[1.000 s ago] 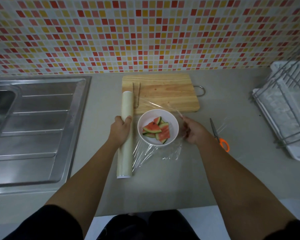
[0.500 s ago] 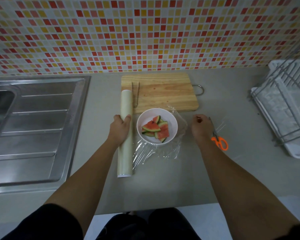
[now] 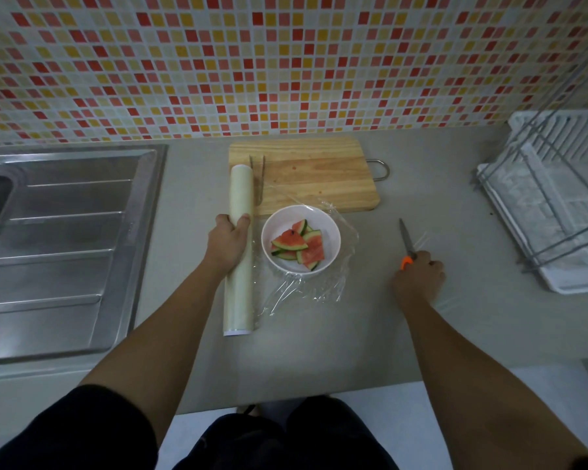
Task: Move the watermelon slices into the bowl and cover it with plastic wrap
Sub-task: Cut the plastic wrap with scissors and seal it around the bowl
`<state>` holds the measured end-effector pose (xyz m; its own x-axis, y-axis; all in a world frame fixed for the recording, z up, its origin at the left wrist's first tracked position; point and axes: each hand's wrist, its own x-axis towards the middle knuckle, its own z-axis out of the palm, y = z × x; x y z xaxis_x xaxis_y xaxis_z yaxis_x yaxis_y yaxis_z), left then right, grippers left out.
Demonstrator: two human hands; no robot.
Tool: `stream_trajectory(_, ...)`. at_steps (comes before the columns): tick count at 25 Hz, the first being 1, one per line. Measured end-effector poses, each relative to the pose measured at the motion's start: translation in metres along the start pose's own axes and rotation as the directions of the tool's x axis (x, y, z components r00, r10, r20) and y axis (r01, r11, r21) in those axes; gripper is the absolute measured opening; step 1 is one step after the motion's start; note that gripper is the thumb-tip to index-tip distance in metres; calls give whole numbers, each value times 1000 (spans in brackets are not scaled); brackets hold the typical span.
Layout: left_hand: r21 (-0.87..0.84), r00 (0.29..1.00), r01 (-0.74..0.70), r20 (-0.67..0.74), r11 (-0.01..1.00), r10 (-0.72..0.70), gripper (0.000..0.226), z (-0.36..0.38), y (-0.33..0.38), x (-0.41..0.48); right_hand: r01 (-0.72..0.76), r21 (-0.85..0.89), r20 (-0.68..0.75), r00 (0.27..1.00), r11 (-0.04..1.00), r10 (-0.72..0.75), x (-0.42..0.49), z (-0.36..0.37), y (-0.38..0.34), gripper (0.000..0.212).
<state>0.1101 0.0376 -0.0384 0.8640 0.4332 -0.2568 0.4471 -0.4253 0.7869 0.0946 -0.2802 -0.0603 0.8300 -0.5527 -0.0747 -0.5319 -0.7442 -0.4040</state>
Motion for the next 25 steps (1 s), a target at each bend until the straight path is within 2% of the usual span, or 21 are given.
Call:
stream_trajectory(4, -11, 1000, 0, 12, 1000, 0, 47, 0, 0, -1, 1, -56, 93, 996, 998, 4, 15, -12, 0, 30)
stream_trajectory(7, -32, 1000, 8, 22, 999, -8, 47, -1, 0, 0, 4, -72, 82, 997, 997, 2, 5, -10, -8, 32)
stream_trajectory(10, -41, 999, 17, 36, 999, -15, 51, -1, 1, 2, 60, 73, 112, 991, 996, -68, -21, -7, -23, 46)
stream_trajectory(12, -43, 999, 25, 48, 999, -23, 52, -1, 1, 2, 139, 204, 135, 976, 969, -168, -46, -7, -33, 48)
stream_trajectory(14, -42, 998, 31, 53, 999, -29, 52, -1, 1, 2, 206, 332, 127, 957, 920, -260, -73, -6, -40, 43)
stream_trajectory(17, -35, 998, 33, 57, 999, -31, 53, -2, -1, 2, 230, 448, 134, 938, 864, -319, -108, -7, -46, 30)
stream_trajectory(22, -57, 995, 45, 88, 997, -40, 54, -4, -1, 0, 276, 538, 235, 858, 797, -456, -160, -16, -44, 6)
stream_trajectory(25, -78, 994, 47, 102, 996, -39, 55, -5, 1, -1, 260, 577, 332, 791, 774, -513, -184, -17, -36, 14)
